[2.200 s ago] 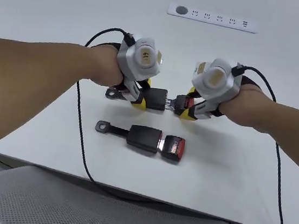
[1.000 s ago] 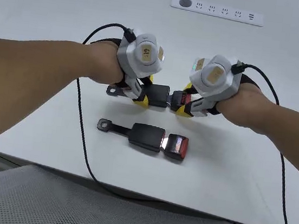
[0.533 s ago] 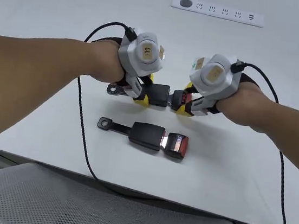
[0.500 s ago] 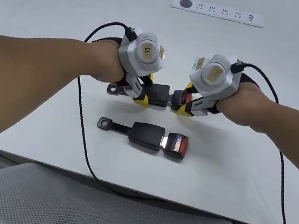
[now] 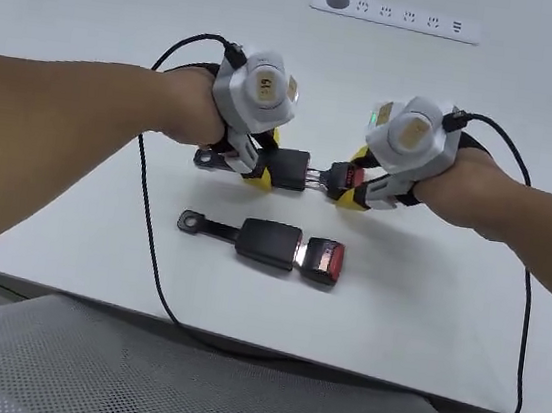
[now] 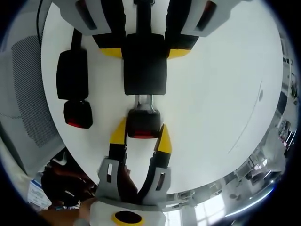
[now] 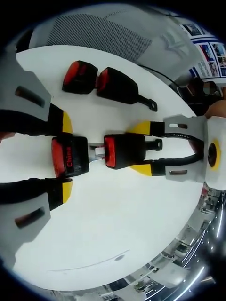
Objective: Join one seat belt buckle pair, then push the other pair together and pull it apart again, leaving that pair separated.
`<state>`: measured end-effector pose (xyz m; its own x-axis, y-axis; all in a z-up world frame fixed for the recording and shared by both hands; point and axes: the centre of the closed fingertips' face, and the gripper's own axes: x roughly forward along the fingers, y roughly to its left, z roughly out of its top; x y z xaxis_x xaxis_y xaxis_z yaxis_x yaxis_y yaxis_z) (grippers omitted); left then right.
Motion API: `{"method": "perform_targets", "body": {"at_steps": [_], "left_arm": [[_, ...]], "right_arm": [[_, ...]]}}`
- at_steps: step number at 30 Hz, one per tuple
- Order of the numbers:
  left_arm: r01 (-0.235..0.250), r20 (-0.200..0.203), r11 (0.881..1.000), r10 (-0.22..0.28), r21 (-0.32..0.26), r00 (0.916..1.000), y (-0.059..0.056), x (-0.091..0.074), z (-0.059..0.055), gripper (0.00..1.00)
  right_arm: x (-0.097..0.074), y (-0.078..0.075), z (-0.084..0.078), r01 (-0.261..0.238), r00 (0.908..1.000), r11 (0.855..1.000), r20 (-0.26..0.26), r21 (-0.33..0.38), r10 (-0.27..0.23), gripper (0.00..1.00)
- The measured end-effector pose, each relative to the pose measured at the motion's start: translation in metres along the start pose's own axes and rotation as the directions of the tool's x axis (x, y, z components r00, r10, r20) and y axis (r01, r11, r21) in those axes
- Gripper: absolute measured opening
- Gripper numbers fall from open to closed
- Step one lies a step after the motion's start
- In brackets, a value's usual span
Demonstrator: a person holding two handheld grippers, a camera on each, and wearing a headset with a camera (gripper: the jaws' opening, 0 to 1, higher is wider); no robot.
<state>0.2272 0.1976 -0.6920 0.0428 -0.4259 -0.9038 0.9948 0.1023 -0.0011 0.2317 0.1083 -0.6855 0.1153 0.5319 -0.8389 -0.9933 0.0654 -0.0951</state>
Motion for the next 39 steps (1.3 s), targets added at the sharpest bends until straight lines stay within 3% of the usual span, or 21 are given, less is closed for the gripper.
{"method": "perform_targets", "body": {"at_steps": [8,14,23,25,37,39], "left_arm": [[0.001,0.022,1.000,-0.001,-0.003,0.9998,0.000,-0.001,0.000,0.32],[0.000,0.001,1.000,0.000,-0.001,1.0000,0.000,0.001,0.001,0.32],[-0.009,0.005,1.000,0.009,-0.012,0.9999,0.000,0.001,0.000,0.32],[-0.009,0.003,1.000,0.009,-0.013,1.0000,0.000,0.001,0.000,0.32],[-0.007,-0.002,1.000,0.007,-0.006,1.0000,-0.001,0.001,0.001,0.33],[-0.006,0.000,1.000,0.006,-0.005,1.0000,0.000,0.001,0.001,0.33]], "right_arm": [[-0.015,-0.003,-0.029,0.006,1.0000,0.999,0.002,0.042,-0.007,0.33],[-0.026,-0.004,-0.047,0.018,0.9998,0.999,-0.013,0.049,-0.017,0.34],[-0.041,-0.004,-0.071,0.022,0.9990,0.997,-0.040,0.071,-0.019,0.34],[-0.045,-0.010,-0.078,0.025,0.9985,0.996,-0.051,0.081,-0.021,0.34],[-0.046,-0.007,-0.082,0.025,0.9974,0.994,-0.069,0.104,-0.018,0.35],[-0.047,-0.013,-0.085,0.056,0.9962,0.991,-0.073,0.119,-0.047,0.39]]}}
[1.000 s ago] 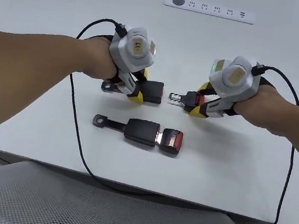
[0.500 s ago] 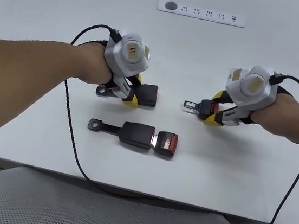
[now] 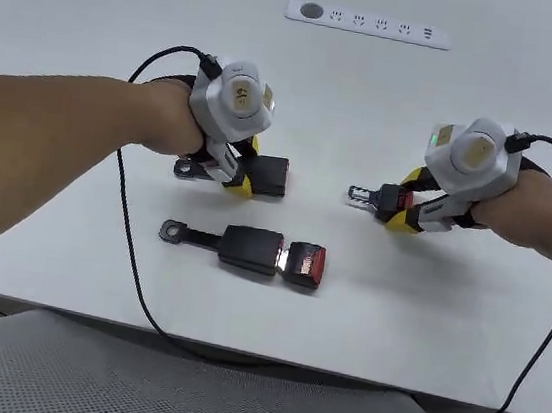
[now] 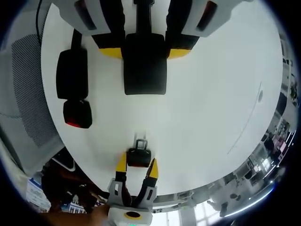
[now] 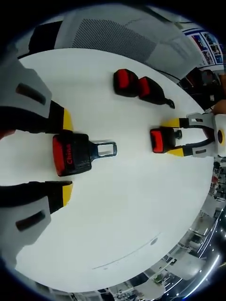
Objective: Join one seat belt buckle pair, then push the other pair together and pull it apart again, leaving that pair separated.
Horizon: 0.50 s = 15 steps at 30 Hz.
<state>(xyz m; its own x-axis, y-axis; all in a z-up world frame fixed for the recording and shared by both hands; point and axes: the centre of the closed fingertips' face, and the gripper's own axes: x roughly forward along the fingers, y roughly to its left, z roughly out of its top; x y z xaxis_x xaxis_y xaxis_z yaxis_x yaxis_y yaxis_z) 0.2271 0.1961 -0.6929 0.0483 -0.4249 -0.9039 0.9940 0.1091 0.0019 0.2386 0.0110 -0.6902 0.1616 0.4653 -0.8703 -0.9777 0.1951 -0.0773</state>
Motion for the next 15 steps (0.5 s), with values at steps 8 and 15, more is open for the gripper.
{"method": "perform_targets", "body": {"at_steps": [8,15], "left_arm": [[-0.012,-0.006,0.999,0.012,-0.043,0.9999,0.000,0.000,0.001,0.36],[-0.119,0.048,0.990,0.123,-0.079,0.9913,0.001,-0.023,0.017,0.50]], "right_arm": [[-0.001,0.002,0.001,0.024,0.9996,0.998,0.010,0.058,-0.025,0.42],[-0.015,0.006,0.007,0.098,0.9925,0.991,0.063,0.088,-0.104,0.51]]}}
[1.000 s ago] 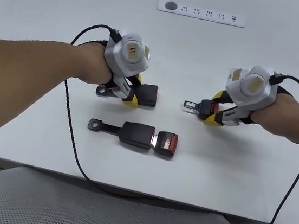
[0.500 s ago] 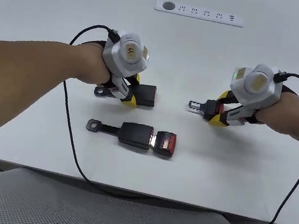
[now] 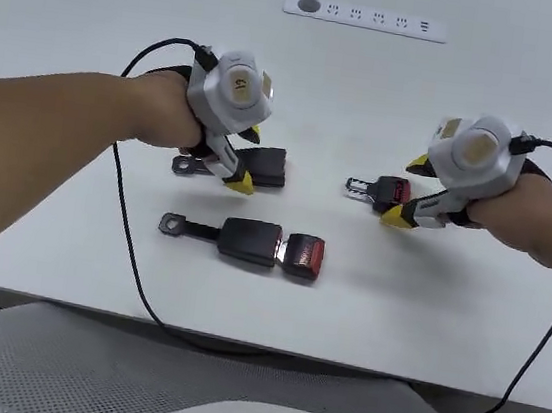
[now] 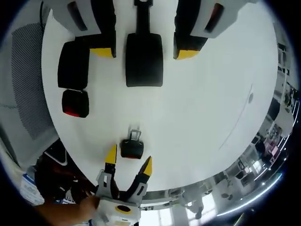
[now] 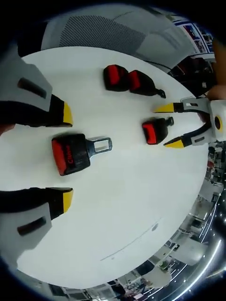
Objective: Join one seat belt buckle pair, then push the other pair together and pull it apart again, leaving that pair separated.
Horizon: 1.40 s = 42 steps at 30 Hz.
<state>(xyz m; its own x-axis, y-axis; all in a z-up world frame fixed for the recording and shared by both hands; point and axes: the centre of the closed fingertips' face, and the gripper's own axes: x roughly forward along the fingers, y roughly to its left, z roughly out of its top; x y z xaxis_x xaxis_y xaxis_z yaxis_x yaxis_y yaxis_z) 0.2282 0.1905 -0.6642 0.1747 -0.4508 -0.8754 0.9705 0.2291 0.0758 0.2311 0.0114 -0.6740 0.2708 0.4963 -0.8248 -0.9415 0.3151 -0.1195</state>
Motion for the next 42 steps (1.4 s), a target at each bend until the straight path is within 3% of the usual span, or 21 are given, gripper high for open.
{"method": "perform_targets", "body": {"at_steps": [2,5,8,9,12,13,15,19,23,31,32,36,39,42], "left_arm": [[-0.025,0.042,0.999,0.026,-0.022,0.9988,0.001,-0.002,0.001,0.52],[-0.043,0.096,0.995,0.052,-0.087,0.9941,-0.011,-0.017,-0.001,0.54],[-0.054,0.110,0.992,0.066,-0.112,0.9917,-0.026,-0.022,-0.008,0.60],[-0.060,0.112,0.991,0.073,-0.120,0.9911,-0.038,-0.024,-0.008,0.62],[-0.066,0.109,0.989,0.080,-0.132,0.9908,-0.058,-0.031,-0.012,0.66],[-0.073,0.117,0.987,0.089,-0.141,0.9890,-0.060,-0.033,-0.013,0.69],[-0.077,0.137,0.984,0.100,-0.162,0.9855,-0.076,-0.037,-0.009,0.73],[-0.086,0.163,0.974,0.122,-0.209,0.9792,-0.088,-0.043,-0.016,0.78],[-0.091,0.188,0.955,0.149,-0.284,0.9709,-0.100,-0.053,-0.030,0.82],[-0.147,0.180,0.915,0.227,-0.376,0.9570,-0.103,-0.074,-0.062,0.90],[-0.157,0.174,0.909,0.239,-0.387,0.9552,-0.102,-0.077,-0.067,0.92],[-0.205,0.180,0.869,0.313,-0.450,0.9323,-0.091,-0.090,-0.080,1.00],[-0.223,0.184,0.856,0.340,-0.466,0.9223,-0.086,-0.098,-0.085,1.00],[-0.216,0.186,0.852,0.338,-0.477,0.9226,-0.086,-0.101,-0.086,1.00]], "right_arm": [[-0.006,0.006,0.008,0.025,0.9987,0.999,0.043,0.023,-0.026,0.52],[-0.013,0.020,0.017,0.038,0.9950,0.999,0.092,0.030,-0.041,0.56],[-0.018,0.036,0.024,0.047,0.9900,0.998,0.131,0.050,-0.053,0.63],[-0.020,0.041,0.025,0.046,0.9886,0.997,0.141,0.057,-0.054,0.65],[-0.030,0.061,0.035,0.061,0.9800,0.994,0.184,0.090,-0.077,0.74],[-0.032,0.066,0.038,0.059,0.9782,0.994,0.193,0.097,-0.077,0.77],[-0.037,0.077,0.043,0.048,0.9739,0.993,0.216,0.107,-0.070,0.78],[-0.042,0.091,0.045,0.052,0.9694,0.993,0.234,0.105,-0.076,0.82],[-0.045,0.099,0.039,0.055,0.9696,0.990,0.229,0.132,-0.085,0.91],[-0.057,0.101,0.020,0.075,0.9660,0.979,0.229,0.192,-0.119,0.97],[-0.065,0.102,0.022,0.081,0.9637,0.976,0.234,0.201,-0.128,0.98],[-0.074,0.098,0.016,0.098,0.9576,0.968,0.243,0.230,-0.155,1.00],[-0.078,0.094,0.009,0.111,0.9551,0.959,0.239,0.261,-0.176,1.00],[-0.080,0.095,0.007,0.115,0.9545,0.955,0.236,0.273,-0.182,1.00]]}}
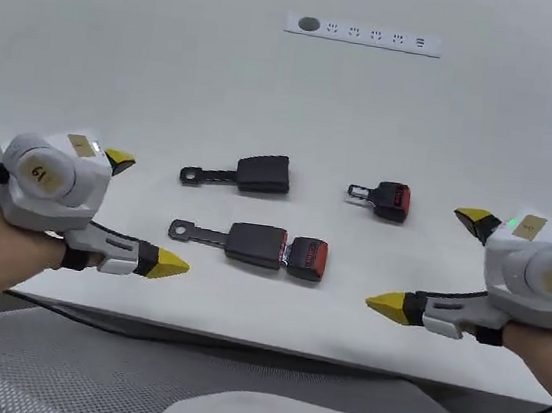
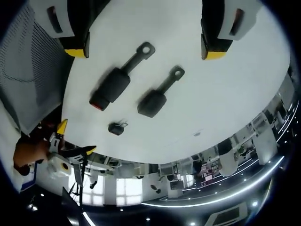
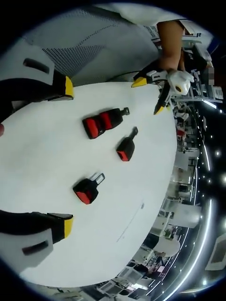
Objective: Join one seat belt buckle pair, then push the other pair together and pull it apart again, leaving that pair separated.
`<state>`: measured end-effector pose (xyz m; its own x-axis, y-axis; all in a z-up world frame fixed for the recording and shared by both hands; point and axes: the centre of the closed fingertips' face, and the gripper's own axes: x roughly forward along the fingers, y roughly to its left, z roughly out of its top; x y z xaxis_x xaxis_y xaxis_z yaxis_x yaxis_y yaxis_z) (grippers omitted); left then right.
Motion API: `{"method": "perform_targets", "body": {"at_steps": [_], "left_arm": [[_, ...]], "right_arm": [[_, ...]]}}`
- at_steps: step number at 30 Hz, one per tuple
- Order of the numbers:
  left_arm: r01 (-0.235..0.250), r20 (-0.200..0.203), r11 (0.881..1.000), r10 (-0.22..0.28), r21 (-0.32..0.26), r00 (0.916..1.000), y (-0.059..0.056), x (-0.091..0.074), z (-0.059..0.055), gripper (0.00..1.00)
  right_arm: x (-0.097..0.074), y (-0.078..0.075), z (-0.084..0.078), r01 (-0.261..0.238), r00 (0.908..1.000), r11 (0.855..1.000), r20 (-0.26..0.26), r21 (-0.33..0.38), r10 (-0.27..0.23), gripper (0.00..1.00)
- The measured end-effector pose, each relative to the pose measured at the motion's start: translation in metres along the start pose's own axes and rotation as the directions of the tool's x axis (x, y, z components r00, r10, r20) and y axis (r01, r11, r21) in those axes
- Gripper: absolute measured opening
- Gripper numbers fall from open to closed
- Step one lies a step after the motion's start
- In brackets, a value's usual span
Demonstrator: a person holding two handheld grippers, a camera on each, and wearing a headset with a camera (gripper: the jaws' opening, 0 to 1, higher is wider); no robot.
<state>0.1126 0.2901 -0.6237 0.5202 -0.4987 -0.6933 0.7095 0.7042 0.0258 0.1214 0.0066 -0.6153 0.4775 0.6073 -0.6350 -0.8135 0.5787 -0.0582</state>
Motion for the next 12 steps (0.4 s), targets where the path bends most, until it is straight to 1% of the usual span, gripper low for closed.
{"method": "perform_targets", "body": {"at_steps": [3,5,7,11,12], "left_arm": [[-0.003,-0.001,1.000,0.003,0.003,1.0000,-0.002,0.000,0.001,1.00],[0.003,0.000,1.000,-0.003,0.004,1.0000,-0.003,0.000,0.002,1.00],[0.005,-0.001,1.000,-0.005,0.009,1.0000,-0.008,-0.001,0.003,1.00],[0.011,0.000,1.000,-0.011,0.013,0.9999,-0.011,0.000,0.003,1.00],[0.008,0.007,1.000,-0.008,0.028,0.9999,-0.012,0.000,0.004,1.00]], "right_arm": [[-0.001,0.003,0.000,-0.004,1.0000,1.000,-0.001,0.002,0.004,1.00],[-0.001,0.004,0.002,-0.003,1.0000,1.000,0.004,0.005,0.003,1.00],[-0.002,0.006,0.004,-0.001,1.0000,1.000,0.009,0.015,0.001,1.00],[0.001,0.006,0.005,0.002,0.9998,0.999,0.018,0.034,-0.002,1.00],[0.001,0.009,0.005,-0.002,0.9998,0.999,0.018,0.037,0.001,1.00]]}}
